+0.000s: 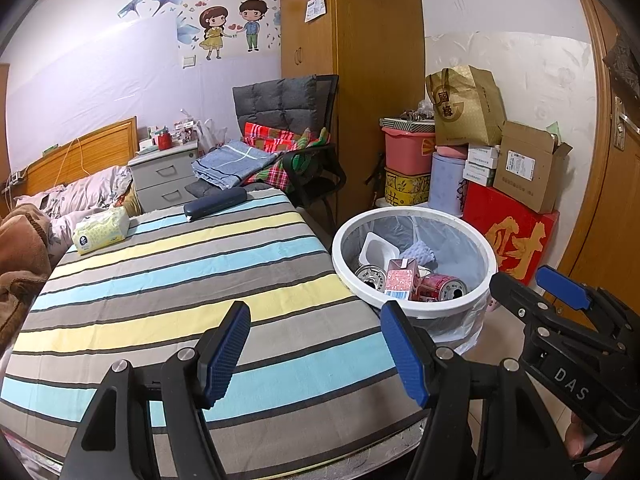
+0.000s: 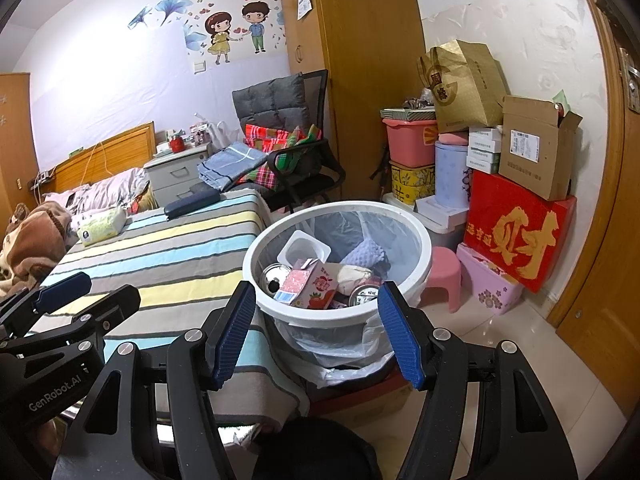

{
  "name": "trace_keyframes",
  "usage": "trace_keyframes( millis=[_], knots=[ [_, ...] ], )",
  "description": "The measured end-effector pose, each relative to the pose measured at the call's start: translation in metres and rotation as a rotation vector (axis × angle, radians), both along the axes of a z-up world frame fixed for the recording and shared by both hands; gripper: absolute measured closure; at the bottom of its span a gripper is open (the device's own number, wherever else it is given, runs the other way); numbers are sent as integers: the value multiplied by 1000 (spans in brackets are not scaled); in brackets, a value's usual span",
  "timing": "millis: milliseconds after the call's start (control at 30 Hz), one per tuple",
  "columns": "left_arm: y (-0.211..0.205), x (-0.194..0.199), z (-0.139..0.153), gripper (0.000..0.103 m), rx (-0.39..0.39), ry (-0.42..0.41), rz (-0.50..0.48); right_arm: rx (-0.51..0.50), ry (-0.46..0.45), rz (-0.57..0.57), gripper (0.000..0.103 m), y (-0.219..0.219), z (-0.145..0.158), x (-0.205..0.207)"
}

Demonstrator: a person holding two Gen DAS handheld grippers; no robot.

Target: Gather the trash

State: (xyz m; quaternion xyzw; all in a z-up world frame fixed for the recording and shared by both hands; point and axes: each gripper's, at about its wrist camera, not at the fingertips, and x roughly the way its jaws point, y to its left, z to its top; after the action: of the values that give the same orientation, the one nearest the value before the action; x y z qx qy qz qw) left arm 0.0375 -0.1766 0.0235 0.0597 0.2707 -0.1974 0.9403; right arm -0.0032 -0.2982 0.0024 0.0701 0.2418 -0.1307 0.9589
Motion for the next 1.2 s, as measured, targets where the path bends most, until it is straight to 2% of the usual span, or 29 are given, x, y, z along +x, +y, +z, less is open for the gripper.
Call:
trace_keyframes(
  millis=[1200],
  knots=[
    [3, -3, -1, 36, -3, -7, -1, 1, -3, 3, 38, 1, 1, 0]
  ],
)
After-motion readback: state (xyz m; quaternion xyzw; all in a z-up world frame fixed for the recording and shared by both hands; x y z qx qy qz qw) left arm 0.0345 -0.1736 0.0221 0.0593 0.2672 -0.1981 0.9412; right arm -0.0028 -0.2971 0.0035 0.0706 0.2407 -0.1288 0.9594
